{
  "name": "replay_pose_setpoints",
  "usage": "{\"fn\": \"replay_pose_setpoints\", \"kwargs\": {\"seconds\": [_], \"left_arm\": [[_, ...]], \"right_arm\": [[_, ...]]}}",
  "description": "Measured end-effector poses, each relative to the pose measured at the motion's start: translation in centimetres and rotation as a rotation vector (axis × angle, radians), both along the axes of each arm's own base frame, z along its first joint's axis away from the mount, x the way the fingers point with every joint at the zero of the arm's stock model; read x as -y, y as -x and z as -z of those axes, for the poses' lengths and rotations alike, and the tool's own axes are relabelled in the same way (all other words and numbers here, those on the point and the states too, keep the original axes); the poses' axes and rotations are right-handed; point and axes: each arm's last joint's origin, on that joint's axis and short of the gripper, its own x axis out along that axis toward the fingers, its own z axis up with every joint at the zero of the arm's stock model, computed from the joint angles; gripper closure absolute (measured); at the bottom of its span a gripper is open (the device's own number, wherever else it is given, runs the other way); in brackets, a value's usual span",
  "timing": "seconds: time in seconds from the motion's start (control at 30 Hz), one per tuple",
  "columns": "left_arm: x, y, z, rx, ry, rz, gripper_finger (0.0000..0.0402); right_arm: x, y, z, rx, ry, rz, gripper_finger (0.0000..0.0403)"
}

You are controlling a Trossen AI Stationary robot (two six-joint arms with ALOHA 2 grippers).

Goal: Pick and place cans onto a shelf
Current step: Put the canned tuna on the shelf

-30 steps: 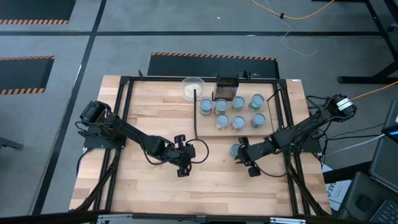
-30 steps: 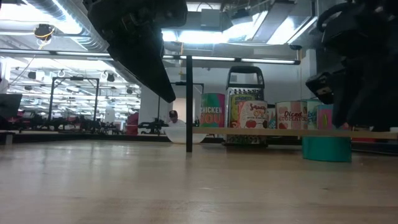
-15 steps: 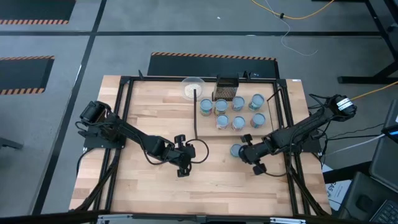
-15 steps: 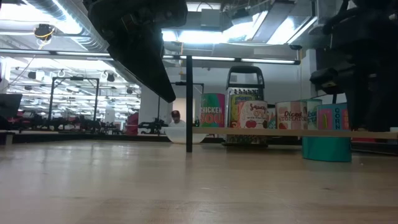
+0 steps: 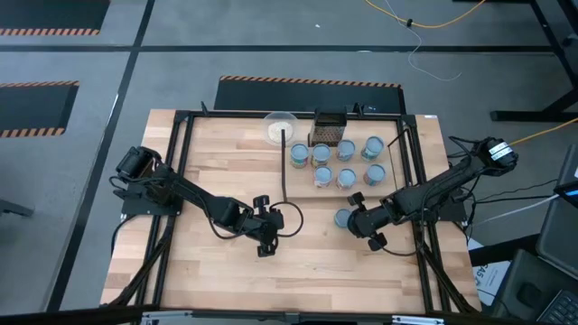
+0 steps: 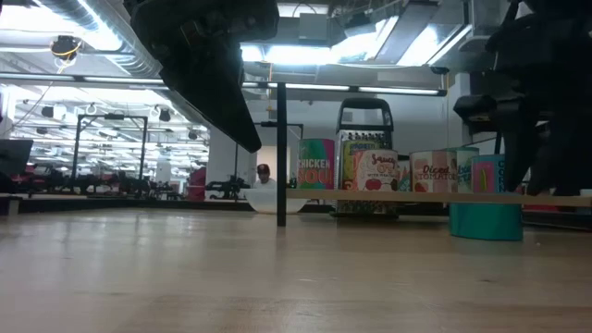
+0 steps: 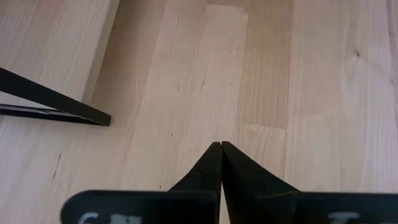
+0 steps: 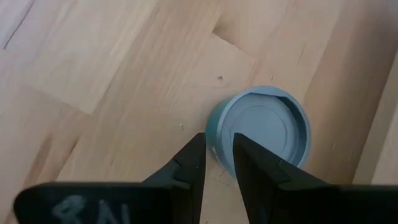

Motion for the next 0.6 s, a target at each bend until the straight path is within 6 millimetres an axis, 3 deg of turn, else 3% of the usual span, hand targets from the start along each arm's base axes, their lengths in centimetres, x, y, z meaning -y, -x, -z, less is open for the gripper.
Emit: {"fn": "replay_pose_setpoints", "kwargs": {"seconds": [0.37,0.6], "left_arm": [[0.0,0.0,0.0,0.0,0.0,0.0,0.0401],[0.0,0.0,0.0,0.0,0.0,0.0,0.0401]], "right_arm": [[0.1,0.1,0.2,0.001,0.014,0.003,0.0317],[0.9,0.6,1.9,0.01,0.005,0.027,0.0317]]}}
